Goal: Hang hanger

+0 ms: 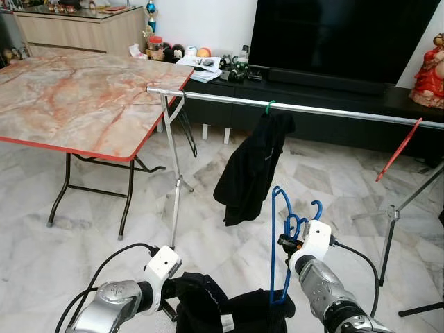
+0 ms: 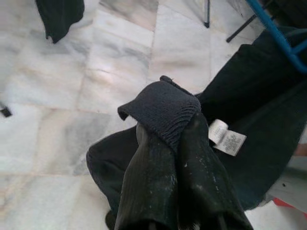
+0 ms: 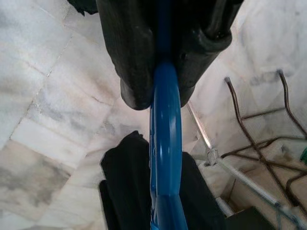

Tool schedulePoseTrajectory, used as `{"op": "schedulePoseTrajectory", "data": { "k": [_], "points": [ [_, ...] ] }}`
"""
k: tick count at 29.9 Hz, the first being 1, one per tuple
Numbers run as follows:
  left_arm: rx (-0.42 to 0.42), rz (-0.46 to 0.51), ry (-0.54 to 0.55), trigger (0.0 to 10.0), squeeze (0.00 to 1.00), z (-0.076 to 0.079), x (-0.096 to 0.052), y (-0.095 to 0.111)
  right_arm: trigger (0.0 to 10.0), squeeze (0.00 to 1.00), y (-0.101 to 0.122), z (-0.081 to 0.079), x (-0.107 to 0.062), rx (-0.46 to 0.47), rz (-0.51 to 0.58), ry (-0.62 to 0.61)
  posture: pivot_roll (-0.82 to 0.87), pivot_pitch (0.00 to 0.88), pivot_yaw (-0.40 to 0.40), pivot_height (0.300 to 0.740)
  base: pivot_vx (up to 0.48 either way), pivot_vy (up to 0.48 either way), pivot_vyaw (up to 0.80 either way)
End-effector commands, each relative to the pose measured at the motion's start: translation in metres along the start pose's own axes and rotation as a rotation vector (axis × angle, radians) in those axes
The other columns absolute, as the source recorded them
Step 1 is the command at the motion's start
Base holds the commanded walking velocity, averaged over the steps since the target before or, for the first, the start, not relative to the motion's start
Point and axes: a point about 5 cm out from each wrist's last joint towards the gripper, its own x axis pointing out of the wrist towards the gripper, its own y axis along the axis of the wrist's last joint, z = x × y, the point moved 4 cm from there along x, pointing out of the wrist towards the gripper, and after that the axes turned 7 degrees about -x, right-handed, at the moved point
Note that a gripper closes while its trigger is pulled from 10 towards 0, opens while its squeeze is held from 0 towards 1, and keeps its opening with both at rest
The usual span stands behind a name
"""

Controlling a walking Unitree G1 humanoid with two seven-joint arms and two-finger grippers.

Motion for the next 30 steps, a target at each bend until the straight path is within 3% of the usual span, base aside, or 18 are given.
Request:
{"op": "schedulePoseTrajectory", "data": {
  "k": [1, 4, 5, 8, 10, 11, 14, 16, 18, 20, 23, 24, 25, 27, 30],
  "points": [
    [0.040, 0.003, 0.029, 10.0, 0.00, -0.003, 0.003, 0.005, 10.0, 0.00, 0.010, -0.001, 0.001, 0.046, 0.018, -0.014, 0.17, 0.000, -0.086, 0.740, 0.000, 0.000, 0.00],
    [0.038, 0.023, 0.120, 10.0, 0.00, -0.015, 0.004, 0.008, 10.0, 0.00, 0.007, -0.002, 0.002, -0.010, -0.014, -0.006, 0.17, 0.000, -0.086, 0.740, 0.000, 0.000, 0.00],
    [0.025, 0.038, 0.196, 10.0, 0.00, -0.027, 0.002, 0.012, 10.0, 0.00, 0.004, -0.004, 0.001, -0.059, -0.035, 0.013, 0.17, 0.000, -0.086, 0.740, 0.000, 0.000, 0.00],
    [0.013, 0.070, 0.289, 10.0, 0.00, -0.041, -0.001, 0.018, 10.0, 0.00, -0.001, -0.007, 0.001, -0.163, -0.052, 0.049, 0.17, 0.000, -0.086, 0.740, 0.000, 0.000, 0.00],
    [0.013, 0.106, 0.350, 10.0, 0.00, -0.051, -0.005, 0.025, 10.0, 0.00, -0.006, -0.010, 0.000, -0.327, -0.071, 0.103, 0.17, 0.000, -0.085, 0.740, 0.000, 0.000, 0.00],
    [0.001, 0.127, 0.391, 10.0, 0.00, -0.057, -0.008, 0.029, 10.0, 0.00, -0.009, -0.009, -0.001, -0.482, -0.074, 0.119, 0.17, 0.000, -0.085, 0.740, 0.000, 0.000, 0.00],
    [0.005, 0.137, 0.422, 10.0, 0.00, -0.062, -0.009, 0.031, 10.0, 0.00, -0.013, -0.007, -0.003, -0.680, -0.084, 0.143, 0.17, 0.000, -0.084, 0.740, 0.000, 0.000, 0.00],
    [-0.015, 0.162, 0.483, 10.0, 0.00, -0.070, -0.013, 0.033, 10.0, 0.00, -0.025, 0.002, -0.007, -0.934, -0.138, 0.164, 0.16, 0.000, -0.082, 0.740, 0.000, 0.000, 0.00],
    [-0.017, 0.165, 0.501, 10.0, 0.00, -0.072, -0.013, 0.033, 10.0, 0.00, -0.031, 0.007, -0.008, -0.965, -0.169, 0.170, 0.16, 0.000, -0.082, 0.740, 0.000, 0.000, 0.00],
    [-0.019, 0.160, 0.520, 10.0, 0.00, -0.074, -0.013, 0.032, 10.0, 0.00, -0.049, 0.006, -0.013, -0.987, -0.252, 0.264, 0.16, 0.000, -0.079, 0.740, 0.000, 0.000, 0.00],
    [-0.018, 0.161, 0.524, 10.0, 0.00, -0.074, -0.011, 0.031, 10.0, 0.00, -0.065, 0.011, -0.019, -1.146, -0.327, 0.332, 0.16, 0.000, -0.079, 0.740, 0.000, 0.000, 0.00],
    [-0.018, 0.161, 0.524, 10.0, 0.00, -0.074, -0.011, 0.031, 10.0, 0.00, -0.065, 0.011, -0.019, -1.146, -0.327, 0.332, 0.16, 0.000, -0.079, 0.740, 0.000, 0.000, 0.00],
    [-0.018, 0.160, 0.524, 10.0, 0.00, -0.074, -0.010, 0.031, 10.0, 0.00, -0.077, 0.016, -0.024, -1.262, -0.381, 0.384, 0.16, 0.000, -0.078, 0.740, 0.000, 0.000, 0.00],
    [-0.016, 0.159, 0.523, 10.0, 0.00, -0.073, -0.009, 0.030, 10.0, 0.00, -0.083, 0.020, -0.027, -1.304, -0.408, 0.405, 0.16, 0.000, -0.078, 0.740, 0.000, 0.000, 0.00],
    [-0.012, 0.152, 0.520, 10.0, 0.00, -0.072, -0.008, 0.030, 10.0, 0.00, -0.086, 0.016, -0.028, -1.274, -0.406, 0.426, 0.16, 0.000, -0.078, 0.740, 0.000, 0.000, 0.00]
  ]
}}
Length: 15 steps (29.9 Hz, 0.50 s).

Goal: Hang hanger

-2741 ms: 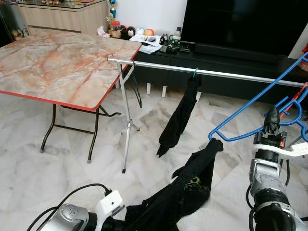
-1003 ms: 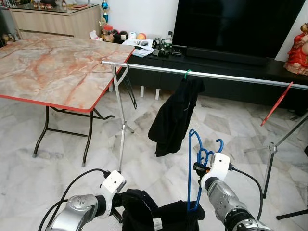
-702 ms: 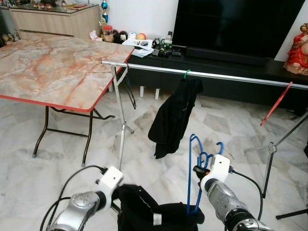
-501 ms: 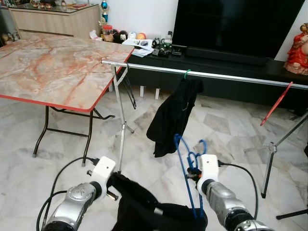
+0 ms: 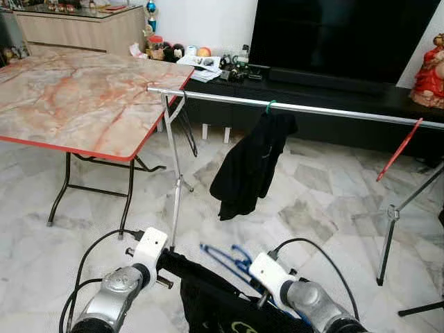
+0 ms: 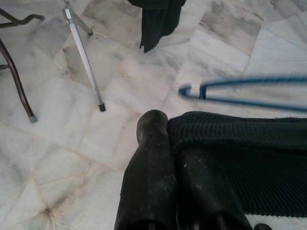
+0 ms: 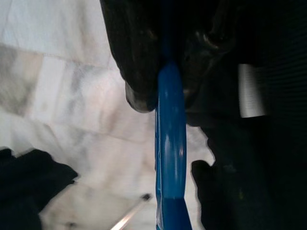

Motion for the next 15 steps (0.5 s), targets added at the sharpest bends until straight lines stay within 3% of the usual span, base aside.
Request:
{"op": "schedulePoseTrajectory", "data": {
  "k": [1, 3, 4, 5, 7, 9, 11, 12, 13, 15],
  "points": [
    [0.026, 0.047, 0.100, 10.0, 0.00, -0.023, -0.003, 0.016, 10.0, 0.00, -0.035, -0.001, -0.009, 0.008, -0.108, 0.019, 0.16, 0.000, -0.078, 0.740, 0.000, 0.000, 0.00],
    [0.026, 0.040, 0.093, 10.0, 0.00, -0.022, -0.002, 0.015, 10.0, 0.00, -0.025, 0.000, -0.007, 0.108, -0.051, 0.013, 0.16, 0.000, -0.078, 0.740, 0.000, 0.000, 0.00],
    [0.026, 0.040, 0.093, 10.0, 0.00, -0.022, -0.002, 0.015, 10.0, 0.00, -0.025, 0.000, -0.007, 0.108, -0.051, 0.013, 0.16, 0.000, -0.078, 0.740, 0.000, 0.000, 0.00],
    [0.030, 0.023, 0.079, 10.0, 0.00, -0.019, -0.001, 0.011, 10.0, 0.00, -0.005, 0.007, -0.004, 0.334, 0.058, -0.008, 0.16, 0.000, -0.078, 0.740, 0.000, 0.000, 0.00],
    [0.033, 0.007, 0.065, 10.0, 0.00, -0.016, 0.000, 0.007, 10.0, 0.00, 0.006, 0.014, -0.004, 0.481, 0.129, -0.031, 0.16, 0.000, -0.079, 0.740, 0.000, 0.000, 0.00],
    [0.036, -0.001, 0.055, 10.0, 0.00, -0.015, 0.000, 0.005, 10.0, 0.00, 0.008, 0.019, -0.005, 0.529, 0.150, -0.056, 0.16, 0.000, -0.080, 0.740, 0.000, 0.000, 0.00],
    [0.049, -0.024, 0.028, 10.0, 0.00, -0.010, 0.000, 0.000, 10.0, 0.00, 0.012, 0.035, -0.008, 0.644, 0.185, -0.137, 0.16, 0.000, -0.081, 0.740, 0.000, 0.000, 0.00],
    [0.049, -0.024, 0.028, 10.0, 0.00, -0.010, 0.000, 0.000, 10.0, 0.00, 0.012, 0.035, -0.008, 0.644, 0.185, -0.137, 0.16, 0.000, -0.081, 0.740, 0.000, 0.000, 0.00],
    [0.055, -0.044, 0.023, 10.0, 0.00, -0.008, 0.000, -0.006, 10.0, 0.00, 0.014, 0.046, -0.011, 0.733, 0.214, -0.177, 0.16, 0.000, -0.081, 0.740, 0.000, 0.000, 0.00],
    [0.052, -0.057, 0.027, 10.0, 0.00, -0.008, -0.001, -0.010, 10.0, 0.00, 0.015, 0.050, -0.012, 0.773, 0.227, -0.190, 0.16, 0.000, -0.085, 0.740, 0.000, 0.000, 0.00]
  ]
}}
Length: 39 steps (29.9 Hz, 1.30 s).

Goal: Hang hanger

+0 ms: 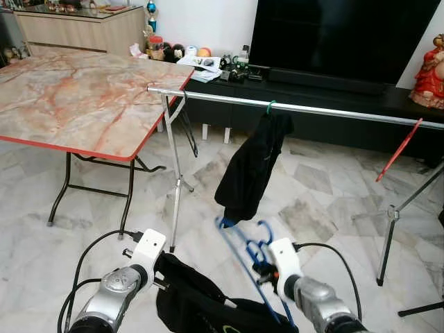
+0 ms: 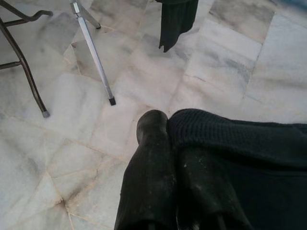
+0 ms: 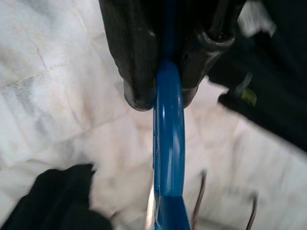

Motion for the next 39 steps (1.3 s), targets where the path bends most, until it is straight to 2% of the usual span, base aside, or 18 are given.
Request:
{"op": "schedulePoseTrajectory", "data": {
  "k": [1, 3, 7, 8, 9, 10, 11, 15, 17, 21, 23, 25, 26, 30, 34, 35, 38, 39],
  "points": [
    [0.006, -0.027, 0.003, 10.0, 0.00, 0.000, 0.000, -0.007, 10.0, 0.00, 0.007, 0.008, -0.001, 0.057, 0.019, -0.029, 0.16, 0.000, -0.085, 0.740, 0.000, 0.000, 0.00],
    [0.006, -0.031, 0.002, 10.0, 0.00, 0.000, 0.000, -0.008, 10.0, 0.00, 0.008, 0.009, -0.001, 0.081, 0.022, -0.035, 0.16, 0.000, -0.086, 0.740, 0.000, 0.000, 0.00],
    [0.018, -0.040, -0.012, 10.0, 0.00, 0.002, 0.000, -0.010, 10.0, 0.00, 0.012, 0.019, -0.002, 0.291, 0.062, -0.113, 0.16, 0.000, -0.087, 0.740, 0.000, 0.000, 0.00],
    [0.020, -0.041, -0.016, 10.0, 0.39, 0.002, 0.000, -0.010, 10.0, 0.00, 0.012, 0.019, -0.002, 0.308, 0.061, -0.112, 0.16, 0.000, -0.085, 0.740, 0.000, 0.000, 0.00],
    [0.021, -0.042, -0.019, 10.0, 0.39, 0.003, 0.000, -0.010, 10.0, 0.00, 0.012, 0.018, -0.002, 0.314, 0.060, -0.110, 0.16, 0.000, -0.085, 0.740, 0.000, 0.000, 0.00],
    [0.023, -0.043, -0.022, 10.0, 0.89, 0.003, 0.000, -0.010, 10.0, 0.00, 0.011, 0.018, -0.002, 0.312, 0.059, -0.109, 0.16, 0.000, -0.085, 0.740, 0.000, 0.000, 0.00],
    [0.024, -0.042, -0.023, 10.0, 1.00, 0.003, -0.001, -0.010, 10.0, 0.00, 0.011, 0.017, -0.002, 0.321, 0.059, -0.107, 0.16, 0.000, -0.085, 0.740, 0.000, 0.000, 0.00],
    [0.023, -0.040, -0.024, 10.0, 1.00, 0.002, -0.001, -0.010, 10.0, 0.00, 0.011, 0.016, -0.001, 0.344, 0.058, -0.106, 0.16, 0.000, -0.085, 0.740, 0.000, 0.000, 0.00],
    [0.028, -0.034, -0.027, 10.0, 1.00, 0.003, -0.001, -0.009, 10.0, 0.00, 0.011, 0.015, -0.001, 0.394, 0.066, -0.110, 0.16, 0.000, -0.085, 0.740, 0.000, 0.000, 0.00],
    [0.076, -0.041, -0.045, 10.0, 1.00, 0.003, -0.002, -0.011, 10.0, 0.00, 0.011, 0.017, -0.001, 0.440, 0.073, -0.124, 0.16, 0.000, -0.085, 0.740, 0.000, 0.000, 0.00],
    [0.151, 0.008, -0.176, 10.0, 1.00, 0.019, -0.007, -0.002, 10.0, 0.00, 0.009, 0.021, -0.002, 0.435, 0.062, -0.158, 0.16, 0.000, -0.086, 0.740, 0.000, 0.000, 0.00],
    [0.164, 0.042, -0.250, 10.0, 1.00, 0.028, -0.011, 0.005, 10.0, 0.00, 0.009, 0.022, -0.002, 0.444, 0.062, -0.170, 0.16, 0.000, -0.086, 0.740, 0.000, 0.000, 0.00],
    [0.171, 0.064, -0.338, 10.0, 1.00, 0.040, -0.016, 0.012, 10.0, 0.00, 0.009, 0.024, -0.003, 0.450, 0.059, -0.183, 0.17, 0.000, -0.088, 0.740, 0.000, 0.000, 0.00],
    [0.249, 0.015, -0.551, 10.0, 1.00, 0.063, -0.032, 0.008, 10.0, 0.00, 0.015, 0.029, -0.003, 0.495, 0.072, -0.222, 0.17, 0.000, -0.088, 0.740, 0.000, 0.000, 0.00],
    [0.291, -0.010, -0.605, 10.0, 1.00, 0.068, -0.036, 0.006, 10.0, 0.00, 0.026, 0.028, -0.002, 0.487, 0.094, -0.209, 0.17, 0.000, -0.089, 0.740, 0.000, 0.000, 0.00],
    [0.346, -0.024, -0.625, 10.0, 1.00, 0.070, -0.037, 0.004, 10.0, 0.00, 0.039, 0.025, 0.000, 0.472, 0.122, -0.178, 0.17, 0.000, -0.090, 0.740, 0.000, 0.000, 0.00],
    [0.407, -0.031, -0.649, 10.0, 1.00, 0.074, -0.039, 0.005, 10.0, 0.00, 0.057, 0.020, 0.003, 0.424, 0.149, -0.147, 0.17, 0.000, -0.090, 0.740, 0.000, 0.000, 0.00],
    [0.427, -0.024, -0.648, 10.0, 0.80, 0.075, -0.038, 0.006, 10.0, 0.00, 0.067, 0.018, 0.003, 0.391, 0.165, -0.129, 0.17, 0.000, -0.091, 0.740, 0.000, 0.000, 0.00]
  ]
}}
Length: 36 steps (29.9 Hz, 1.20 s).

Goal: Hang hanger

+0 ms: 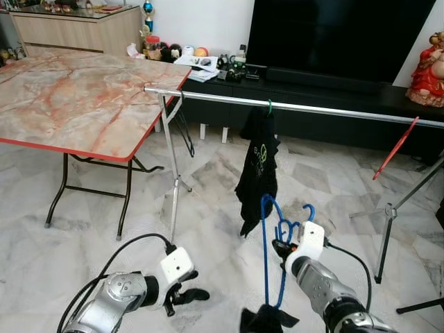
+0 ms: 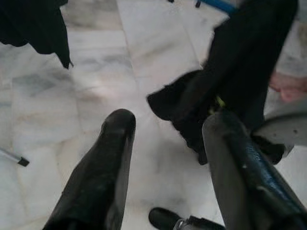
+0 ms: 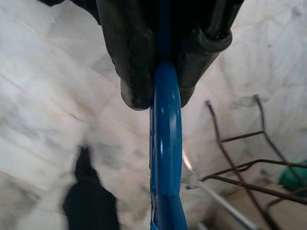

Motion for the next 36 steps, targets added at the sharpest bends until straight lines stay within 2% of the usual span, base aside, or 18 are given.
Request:
{"op": "schedulePoseTrajectory", "data": {
  "k": [1, 3, 8, 15, 19, 24, 26, 30, 36],
  "points": [
    [0.072, 0.007, -0.015, 10.0, 0.00, 0.003, 0.002, 0.011, 10.0, 0.00, 0.029, -0.015, 0.002, -0.043, 0.063, 0.048, 0.17, 0.000, -0.091, 0.740, 0.000, 0.000, 0.00],
    [0.082, 0.016, -0.009, 10.0, 0.00, 0.002, 0.002, 0.015, 10.0, 0.00, 0.038, -0.022, 0.003, -0.054, 0.072, 0.070, 0.17, 0.000, -0.094, 0.740, 0.000, 0.000, 0.00],
    [0.090, 0.018, -0.005, 10.0, 0.00, 0.000, 0.007, 0.017, 10.0, 0.00, 0.056, -0.050, 0.003, -0.170, 0.095, 0.197, 0.16, 0.000, -0.098, 0.740, 0.000, 0.000, 0.00],
    [0.084, 0.058, 0.040, 10.0, 0.00, -0.009, 0.011, 0.028, 10.0, 0.00, 0.069, -0.069, 0.003, -0.247, 0.075, 0.250, 0.15, 0.000, -0.102, 0.740, 0.000, 0.000, 0.00],
    [0.074, 0.091, 0.032, 10.0, 0.00, -0.010, 0.012, 0.038, 10.0, 0.00, 0.081, -0.084, 0.001, -0.272, 0.086, 0.290, 0.15, 0.000, -0.102, 0.740, 0.000, 0.000, 0.00],
    [0.081, 0.087, 0.022, 10.0, 0.00, -0.011, 0.014, 0.042, 10.0, 0.00, 0.097, -0.099, -0.001, -0.262, 0.116, 0.325, 0.15, 0.000, -0.106, 0.740, 0.000, 0.000, 0.00],
    [0.071, 0.113, 0.023, 10.0, 0.00, -0.012, 0.014, 0.047, 10.0, 0.00, 0.102, -0.107, -0.003, -0.263, 0.123, 0.352, 0.15, 0.000, -0.107, 0.740, 0.000, 0.000, 0.00],
    [0.039, 0.159, -0.001, 10.0, 0.00, -0.010, 0.014, 0.057, 10.0, 0.00, 0.109, -0.120, -0.006, -0.289, 0.134, 0.394, 0.15, 0.000, -0.108, 0.740, 0.000, 0.000, 0.00],
    [0.013, 0.177, -0.021, 10.0, 0.00, -0.007, 0.015, 0.061, 10.0, 0.00, 0.116, -0.137, -0.011, -0.298, 0.144, 0.451, 0.15, 0.000, -0.113, 0.740, 0.000, 0.000, 0.00]
  ]
}}
